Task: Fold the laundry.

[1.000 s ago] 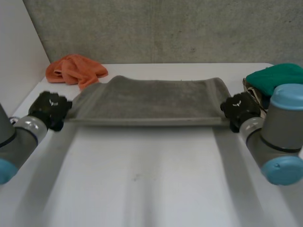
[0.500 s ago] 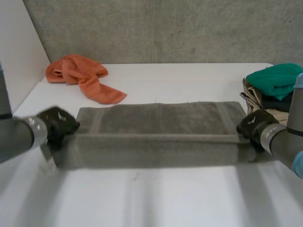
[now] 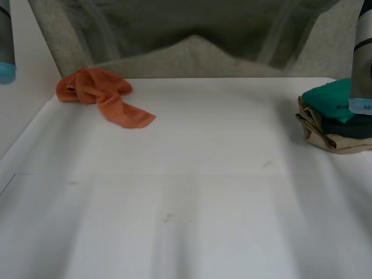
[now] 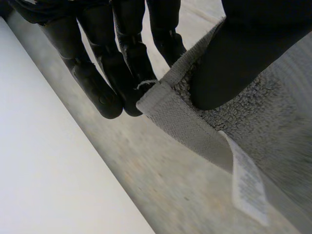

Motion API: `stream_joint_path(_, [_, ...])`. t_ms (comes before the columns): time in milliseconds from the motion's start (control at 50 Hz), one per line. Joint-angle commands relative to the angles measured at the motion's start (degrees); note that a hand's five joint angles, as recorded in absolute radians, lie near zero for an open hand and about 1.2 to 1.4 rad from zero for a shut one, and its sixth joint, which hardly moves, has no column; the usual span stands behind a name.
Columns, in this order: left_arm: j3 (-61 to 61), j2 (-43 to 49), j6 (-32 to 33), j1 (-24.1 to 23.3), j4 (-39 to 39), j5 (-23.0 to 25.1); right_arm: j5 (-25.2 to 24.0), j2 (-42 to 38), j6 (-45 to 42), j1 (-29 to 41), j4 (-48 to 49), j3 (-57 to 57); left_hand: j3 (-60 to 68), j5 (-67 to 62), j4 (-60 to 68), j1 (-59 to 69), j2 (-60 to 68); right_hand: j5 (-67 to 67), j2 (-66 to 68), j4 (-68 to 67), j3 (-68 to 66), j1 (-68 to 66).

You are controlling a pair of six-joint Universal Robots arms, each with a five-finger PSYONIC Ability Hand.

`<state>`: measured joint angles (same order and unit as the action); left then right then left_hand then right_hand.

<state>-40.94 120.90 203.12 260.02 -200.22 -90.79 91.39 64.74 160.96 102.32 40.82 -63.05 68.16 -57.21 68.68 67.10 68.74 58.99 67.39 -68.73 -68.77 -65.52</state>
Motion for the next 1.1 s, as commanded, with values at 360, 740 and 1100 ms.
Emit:
stream_joint_path(360, [-42.0,-0.8,13.0,0.5,1.1,8.6,-5.3,-6.6,-4.6,-1.2,-23.0,-18.3,11.8,-12.8,11.3,12.9,11.3,11.0,12.6,-11.3,-11.2,-14.5])
stream_joint_path(740, [-60.8,-20.6,37.6,4.2,47.0,12.7,-6.9,7.2,-42.0,-8.8,-63.6,-28.5,11.8,-12.8,11.3,12.9,11.3,11.0,12.6,-11.3,-11.2,-14.5])
stream_joint_path(1100, [-32.1,-3.0,24.3,-2.6,29.9,5.6,-4.7,-6.1,-24.6,-3.8,-44.7,-16.2,11.8,-12.8,11.3,12.9,11.3,11.0,12.6,-11.3,-11.2,-14.5])
